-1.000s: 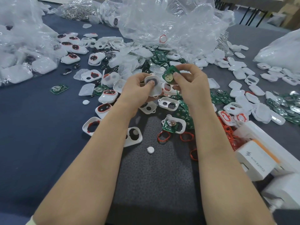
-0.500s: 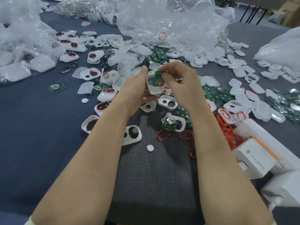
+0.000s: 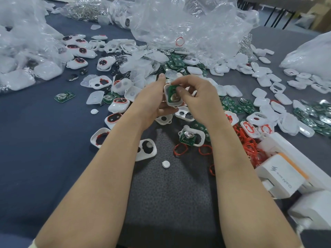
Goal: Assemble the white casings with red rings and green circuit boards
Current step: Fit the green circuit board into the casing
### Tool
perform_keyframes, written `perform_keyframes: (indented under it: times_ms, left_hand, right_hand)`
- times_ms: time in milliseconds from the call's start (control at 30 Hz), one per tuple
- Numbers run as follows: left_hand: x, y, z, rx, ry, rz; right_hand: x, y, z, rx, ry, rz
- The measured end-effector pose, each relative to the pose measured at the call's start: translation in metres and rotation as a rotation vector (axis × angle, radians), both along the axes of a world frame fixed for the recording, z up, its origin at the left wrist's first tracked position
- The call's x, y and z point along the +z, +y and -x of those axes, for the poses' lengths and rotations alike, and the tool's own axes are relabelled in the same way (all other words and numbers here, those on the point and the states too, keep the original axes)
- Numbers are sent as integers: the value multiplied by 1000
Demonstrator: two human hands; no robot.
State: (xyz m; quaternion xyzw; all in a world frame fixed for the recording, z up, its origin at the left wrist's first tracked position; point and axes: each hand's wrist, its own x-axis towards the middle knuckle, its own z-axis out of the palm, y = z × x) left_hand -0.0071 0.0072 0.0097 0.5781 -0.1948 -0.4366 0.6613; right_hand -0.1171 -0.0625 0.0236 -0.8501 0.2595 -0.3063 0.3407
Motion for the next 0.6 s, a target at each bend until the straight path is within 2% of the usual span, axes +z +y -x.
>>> perform_keyframes:
  times_ms: [233,600]
  left_hand:
    - [-1,1,0,-37,-9,11]
    - [2,5,0,-89,38,102]
  right_hand:
    - [-2,-1,-2,-61,16,57]
    - [-5,-4,-3,-157,-72,20]
